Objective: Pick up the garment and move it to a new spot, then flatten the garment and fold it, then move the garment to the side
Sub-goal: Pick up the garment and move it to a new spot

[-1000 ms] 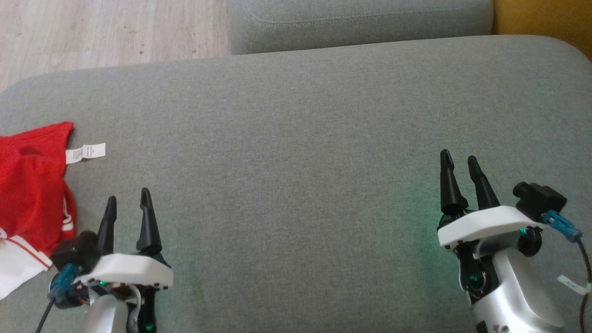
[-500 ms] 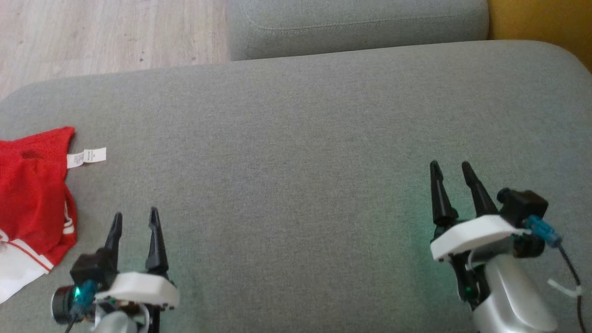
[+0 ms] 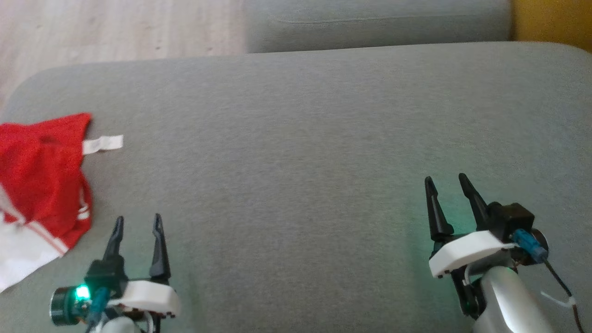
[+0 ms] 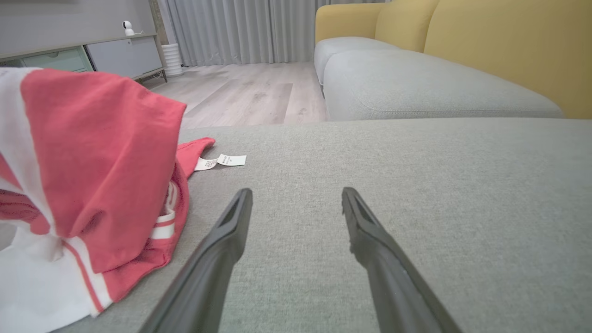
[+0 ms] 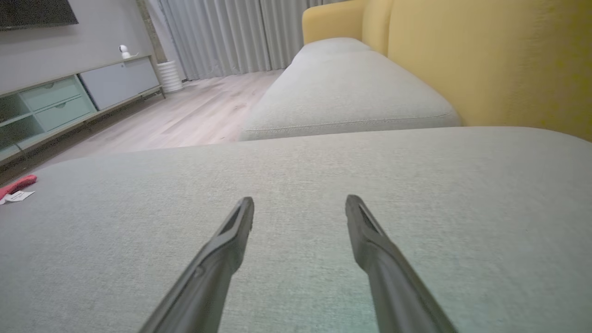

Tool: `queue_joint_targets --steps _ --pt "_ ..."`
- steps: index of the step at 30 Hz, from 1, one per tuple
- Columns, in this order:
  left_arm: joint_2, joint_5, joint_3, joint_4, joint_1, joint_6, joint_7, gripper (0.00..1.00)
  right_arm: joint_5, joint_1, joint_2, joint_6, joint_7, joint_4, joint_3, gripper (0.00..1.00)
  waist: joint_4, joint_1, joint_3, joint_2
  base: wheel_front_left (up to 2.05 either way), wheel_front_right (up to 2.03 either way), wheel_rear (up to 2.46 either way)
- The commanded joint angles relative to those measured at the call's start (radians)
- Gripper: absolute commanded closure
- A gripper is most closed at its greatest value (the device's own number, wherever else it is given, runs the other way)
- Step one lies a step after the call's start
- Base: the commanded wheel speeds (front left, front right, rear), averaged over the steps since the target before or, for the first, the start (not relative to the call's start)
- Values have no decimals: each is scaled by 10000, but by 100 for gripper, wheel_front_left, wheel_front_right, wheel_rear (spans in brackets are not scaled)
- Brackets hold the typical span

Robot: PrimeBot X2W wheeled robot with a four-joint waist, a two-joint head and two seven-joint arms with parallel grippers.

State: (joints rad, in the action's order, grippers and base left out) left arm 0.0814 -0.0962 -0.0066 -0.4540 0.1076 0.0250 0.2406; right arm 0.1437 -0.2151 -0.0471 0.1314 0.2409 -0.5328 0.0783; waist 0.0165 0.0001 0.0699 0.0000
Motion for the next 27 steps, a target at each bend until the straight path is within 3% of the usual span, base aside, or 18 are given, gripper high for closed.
queue_joint_targets --steps 1,9,13,21,27 --pt "40 343 261 181 382 -7 192 0 -282 -374 -33 -7 188 290 295 0 527 -1 81 0 0 0 0" --pt "-146 386 356 118 -16 47 212 0 70 -300 -33 -7 208 188 781 0 2947 -1 180 0 0 0 0" --pt "-43 373 692 50 -174 48 212 0 319 -332 -32 -7 208 80 1019 0 3508 -1 196 0 0 0 0" --pt "46 119 1651 164 -196 -160 212 0 241 -334 -32 -7 208 -20 1226 0 3576 -1 411 0 0 0 0" --pt "750 115 2505 321 645 -226 212 0 -50 -448 -32 -7 208 -35 1086 0 3210 -1 957 0 0 0 0"
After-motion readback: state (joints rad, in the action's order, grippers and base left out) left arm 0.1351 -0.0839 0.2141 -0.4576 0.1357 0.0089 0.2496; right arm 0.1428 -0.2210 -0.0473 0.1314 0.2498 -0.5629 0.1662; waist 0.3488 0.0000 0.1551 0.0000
